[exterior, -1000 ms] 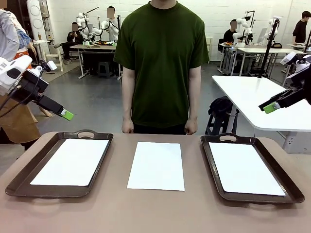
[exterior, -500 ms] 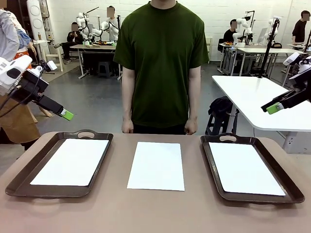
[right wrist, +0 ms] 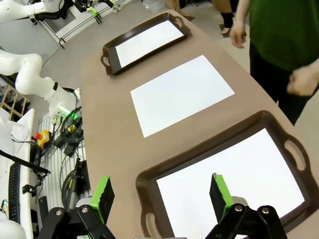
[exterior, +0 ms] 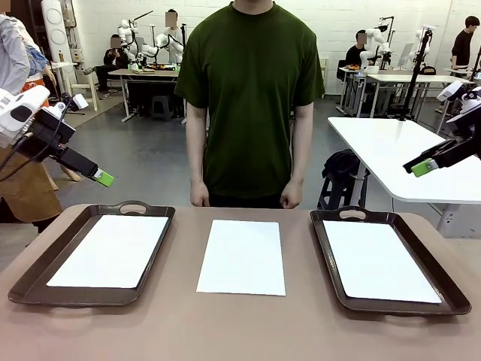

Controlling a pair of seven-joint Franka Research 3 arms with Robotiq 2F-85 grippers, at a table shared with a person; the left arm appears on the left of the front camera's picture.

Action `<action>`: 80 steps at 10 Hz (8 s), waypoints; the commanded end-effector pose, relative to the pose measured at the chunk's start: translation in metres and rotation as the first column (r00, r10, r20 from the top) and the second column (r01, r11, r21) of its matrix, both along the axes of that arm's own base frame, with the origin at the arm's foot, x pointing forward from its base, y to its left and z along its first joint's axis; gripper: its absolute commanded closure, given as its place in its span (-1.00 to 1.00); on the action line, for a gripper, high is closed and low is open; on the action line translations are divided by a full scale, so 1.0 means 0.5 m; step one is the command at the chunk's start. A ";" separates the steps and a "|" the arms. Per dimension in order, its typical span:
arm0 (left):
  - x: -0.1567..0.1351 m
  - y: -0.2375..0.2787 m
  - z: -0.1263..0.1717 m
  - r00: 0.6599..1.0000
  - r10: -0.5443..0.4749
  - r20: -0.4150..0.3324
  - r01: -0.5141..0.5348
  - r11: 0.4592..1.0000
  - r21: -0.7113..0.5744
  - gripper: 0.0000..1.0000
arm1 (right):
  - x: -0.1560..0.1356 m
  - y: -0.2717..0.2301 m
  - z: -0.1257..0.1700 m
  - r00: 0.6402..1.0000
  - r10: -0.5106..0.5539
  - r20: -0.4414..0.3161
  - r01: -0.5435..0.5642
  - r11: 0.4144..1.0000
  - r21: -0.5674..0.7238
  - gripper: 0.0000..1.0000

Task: Sort the A4 documents.
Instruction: Receive the A4 Paper.

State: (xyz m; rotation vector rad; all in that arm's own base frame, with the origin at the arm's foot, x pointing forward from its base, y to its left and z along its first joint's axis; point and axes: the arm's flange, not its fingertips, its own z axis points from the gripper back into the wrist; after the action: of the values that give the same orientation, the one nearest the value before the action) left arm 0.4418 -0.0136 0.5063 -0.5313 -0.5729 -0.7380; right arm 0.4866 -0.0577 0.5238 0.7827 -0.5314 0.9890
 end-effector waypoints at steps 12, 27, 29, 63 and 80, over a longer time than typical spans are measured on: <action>-0.002 0.001 -0.001 1.000 -0.009 0.013 0.009 1.000 0.013 -1.00 | 0.003 0.007 0.002 1.000 -0.004 0.012 0.004 1.000 -0.007 -1.00; -0.002 0.001 -0.001 1.000 -0.009 0.013 0.009 1.000 0.013 -1.00 | 0.003 0.007 0.002 1.000 -0.004 0.012 0.004 1.000 -0.007 -1.00; -0.002 0.001 -0.001 1.000 -0.009 0.013 0.009 1.000 0.013 -1.00 | 0.003 0.007 0.002 1.000 -0.004 0.012 0.004 1.000 -0.007 -1.00; 0.266 -0.212 -0.208 0.898 -0.109 -0.426 -0.138 0.850 -0.509 -1.00 | 0.003 0.007 0.002 1.000 -0.004 0.012 0.004 1.000 -0.007 -1.00; 0.276 -0.352 -0.311 0.805 -0.136 -0.577 -0.292 0.755 -0.587 -0.26 | 0.003 0.007 0.002 1.000 -0.004 0.012 0.004 1.000 -0.007 -1.00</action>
State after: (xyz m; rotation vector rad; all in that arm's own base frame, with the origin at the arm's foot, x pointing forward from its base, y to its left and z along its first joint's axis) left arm 0.5785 -0.1838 0.3510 -1.3408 -0.1908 -0.2128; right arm 0.4872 -0.0567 0.5253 0.7805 -0.5333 0.9924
